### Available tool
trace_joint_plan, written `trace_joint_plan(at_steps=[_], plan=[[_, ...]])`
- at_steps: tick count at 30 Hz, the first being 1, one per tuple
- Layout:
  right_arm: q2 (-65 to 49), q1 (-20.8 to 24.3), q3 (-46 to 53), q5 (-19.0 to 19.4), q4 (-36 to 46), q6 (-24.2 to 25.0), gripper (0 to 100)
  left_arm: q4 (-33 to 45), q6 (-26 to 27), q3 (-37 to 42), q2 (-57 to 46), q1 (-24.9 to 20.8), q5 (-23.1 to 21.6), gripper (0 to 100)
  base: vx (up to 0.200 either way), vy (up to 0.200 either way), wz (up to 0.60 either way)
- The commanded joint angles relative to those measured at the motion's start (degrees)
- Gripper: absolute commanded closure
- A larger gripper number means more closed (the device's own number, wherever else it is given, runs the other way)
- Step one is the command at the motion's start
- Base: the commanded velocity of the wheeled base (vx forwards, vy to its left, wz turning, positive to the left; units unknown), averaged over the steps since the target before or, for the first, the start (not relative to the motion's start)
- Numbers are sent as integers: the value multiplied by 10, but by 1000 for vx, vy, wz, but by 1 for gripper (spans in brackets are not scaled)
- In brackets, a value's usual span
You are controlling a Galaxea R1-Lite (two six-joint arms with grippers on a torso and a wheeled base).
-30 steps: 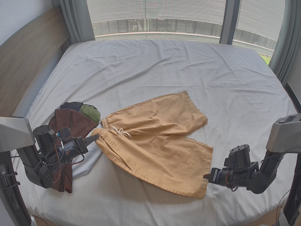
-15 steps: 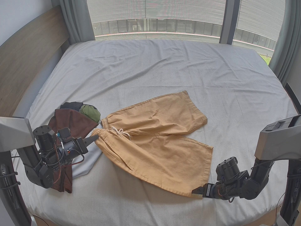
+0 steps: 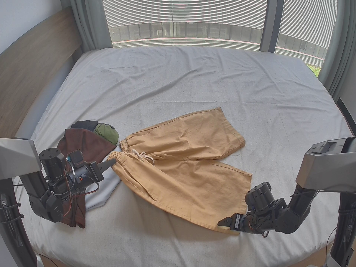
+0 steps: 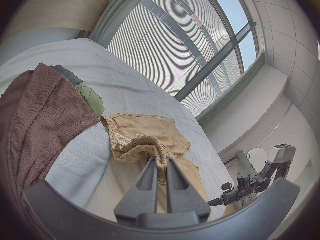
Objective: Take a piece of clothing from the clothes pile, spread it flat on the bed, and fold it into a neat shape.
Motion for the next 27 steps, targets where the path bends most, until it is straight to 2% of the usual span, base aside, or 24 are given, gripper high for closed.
trace_joint_plan(at_steps=[1, 5, 6, 17, 27], plan=[[-1, 1, -2, 0, 0, 1, 0, 0, 0, 1, 0, -1, 0, 100, 0, 0, 0], [-1, 1, -4, -1, -1, 14, 0, 0, 0, 1, -1, -1, 0, 100, 0, 0, 0], [-1, 1, -4, -1, -1, 14, 100, 0, 0, 1, -1, -1, 0, 100, 0, 0, 0], [-3, -6, 8, 0, -6, 26, 100, 0, 0, 2, 0, -1, 0, 100, 0, 0, 0], [-76, -23, 25, 4, 0, 24, 100, 0, 0, 2, 2, -4, 0, 100, 0, 0, 0]])
